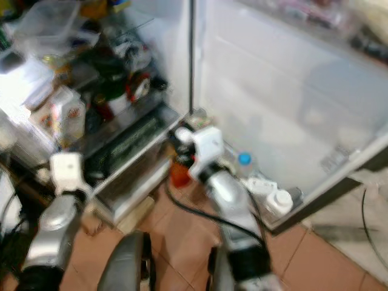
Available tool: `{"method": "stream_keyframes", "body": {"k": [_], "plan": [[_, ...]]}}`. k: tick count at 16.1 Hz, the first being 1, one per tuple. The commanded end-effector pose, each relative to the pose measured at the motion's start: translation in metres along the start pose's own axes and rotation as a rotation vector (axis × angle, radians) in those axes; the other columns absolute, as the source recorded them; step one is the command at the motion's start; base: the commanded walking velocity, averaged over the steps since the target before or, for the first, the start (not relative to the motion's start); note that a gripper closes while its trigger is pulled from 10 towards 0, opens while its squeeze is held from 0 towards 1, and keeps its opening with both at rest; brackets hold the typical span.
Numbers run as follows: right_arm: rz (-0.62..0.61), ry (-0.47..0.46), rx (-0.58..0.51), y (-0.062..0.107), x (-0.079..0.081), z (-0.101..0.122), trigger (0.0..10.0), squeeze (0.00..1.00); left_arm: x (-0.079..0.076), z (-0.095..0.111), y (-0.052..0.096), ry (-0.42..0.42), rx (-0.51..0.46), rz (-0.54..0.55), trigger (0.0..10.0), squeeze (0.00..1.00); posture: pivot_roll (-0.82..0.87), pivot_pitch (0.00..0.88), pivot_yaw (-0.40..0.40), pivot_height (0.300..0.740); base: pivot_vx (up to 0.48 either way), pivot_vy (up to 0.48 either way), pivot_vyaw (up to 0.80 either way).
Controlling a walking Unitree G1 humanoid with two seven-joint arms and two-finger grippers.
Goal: Restocking fridge
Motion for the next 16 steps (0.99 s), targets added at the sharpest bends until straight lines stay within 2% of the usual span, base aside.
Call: {"method": "stream_keyframes", "body": {"k": [1, 4, 7, 10, 13, 16], "plan": [[-0.033, 0.029, -0.016, 0.006, -0.012, 0.006, 10.0, 0.00, -0.008, 0.002, 0.001, -0.003, -0.011, -0.023, 10.0, 0.00, 0.03, 0.121, 0.029, 0.650, 0.420, 0.000, 0.00], [-0.112, 0.078, -0.031, 0.010, -0.028, 0.010, 10.0, 0.00, -0.010, 0.001, 0.001, -0.001, -0.005, -0.026, 10.0, 0.00, 0.02, 0.123, 0.030, 0.650, 0.278, 0.000, 0.00], [-0.264, 0.142, -0.043, 0.019, -0.058, 0.015, 10.0, 0.00, -0.011, 0.000, 0.002, 0.005, 0.001, -0.030, 10.0, 0.00, 0.02, 0.127, 0.029, 0.650, 0.000, 0.000, 0.00], [-0.331, 0.154, -0.045, 0.023, -0.071, 0.017, 10.0, 0.00, -0.012, -0.001, 0.004, 0.003, 0.003, -0.033, 10.0, 0.00, 0.03, 0.136, 0.028, 0.650, 0.000, 0.000, 0.00], [-0.393, 0.192, -0.062, 0.016, -0.085, 0.023, 10.0, 0.00, -0.011, -0.004, 0.021, 0.003, 0.012, -0.057, 10.0, 0.00, 0.06, 0.184, 0.038, 0.650, 0.000, 0.000, 0.00], [-0.405, 0.184, -0.085, 0.008, -0.089, 0.027, 10.0, 0.00, -0.004, -0.001, 0.034, -0.001, 0.002, -0.056, 10.0, 0.00, 0.09, 0.239, 0.058, 0.650, 0.000, 0.000, 0.00]]}}
Point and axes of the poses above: a point about 5 cm out from each wrist's last joint towards the gripper, its own y axis pointing back from the gripper into the wrist, its own z axis along the axis of the wrist's last joint, x = y × z, the point moved 6 cm from there along -y, pointing out of the wrist towards the gripper, and after that the axes turned 15 degrees about -y, right-handed, at the moved point
